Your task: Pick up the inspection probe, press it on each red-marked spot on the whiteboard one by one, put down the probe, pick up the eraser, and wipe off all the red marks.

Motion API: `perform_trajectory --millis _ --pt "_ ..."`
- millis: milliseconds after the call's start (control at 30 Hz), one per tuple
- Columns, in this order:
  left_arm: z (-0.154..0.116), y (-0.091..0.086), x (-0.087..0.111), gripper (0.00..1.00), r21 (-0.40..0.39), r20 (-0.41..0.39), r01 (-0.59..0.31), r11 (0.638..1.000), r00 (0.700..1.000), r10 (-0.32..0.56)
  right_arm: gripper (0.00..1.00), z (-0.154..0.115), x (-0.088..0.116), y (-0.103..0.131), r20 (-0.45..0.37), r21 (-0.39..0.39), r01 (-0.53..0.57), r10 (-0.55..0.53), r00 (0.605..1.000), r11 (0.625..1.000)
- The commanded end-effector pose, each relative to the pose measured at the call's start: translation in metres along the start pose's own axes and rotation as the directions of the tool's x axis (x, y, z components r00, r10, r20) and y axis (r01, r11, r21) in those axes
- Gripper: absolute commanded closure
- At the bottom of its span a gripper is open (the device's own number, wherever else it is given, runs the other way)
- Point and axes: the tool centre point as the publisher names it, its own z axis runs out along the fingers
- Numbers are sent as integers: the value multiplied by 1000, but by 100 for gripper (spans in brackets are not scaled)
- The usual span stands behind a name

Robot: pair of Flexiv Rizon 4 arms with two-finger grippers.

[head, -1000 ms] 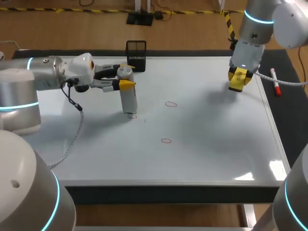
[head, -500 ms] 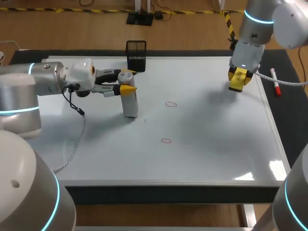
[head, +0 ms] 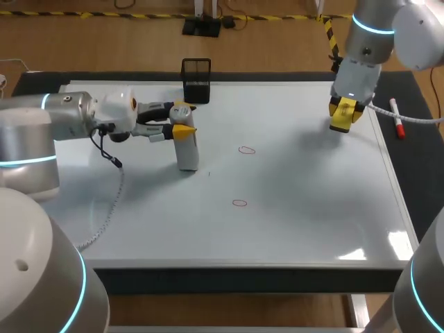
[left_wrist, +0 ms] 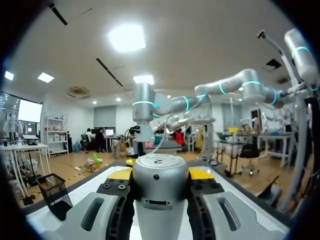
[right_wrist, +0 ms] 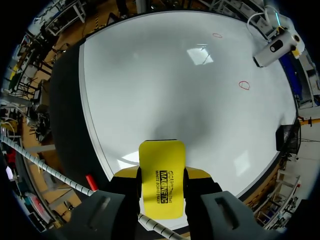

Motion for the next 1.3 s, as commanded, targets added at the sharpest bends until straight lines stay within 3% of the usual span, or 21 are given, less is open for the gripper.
perform_trajectory --millis 33,1033,1300 --pt "1 2 -1 100 6 -3 -1 1000 1000 2 100 -1 1 0 -2 2 2 -2 1000 1000" --pt "0 3 3 100 -2 7 1 1000 1000 -1 100 -1 1 0 -2 2 2 -2 1000 1000" --pt "-7 -14 -9 100 -14 40 -16 1000 999 17 100 -1 1 0 -2 2 2 -2 1000 1000"
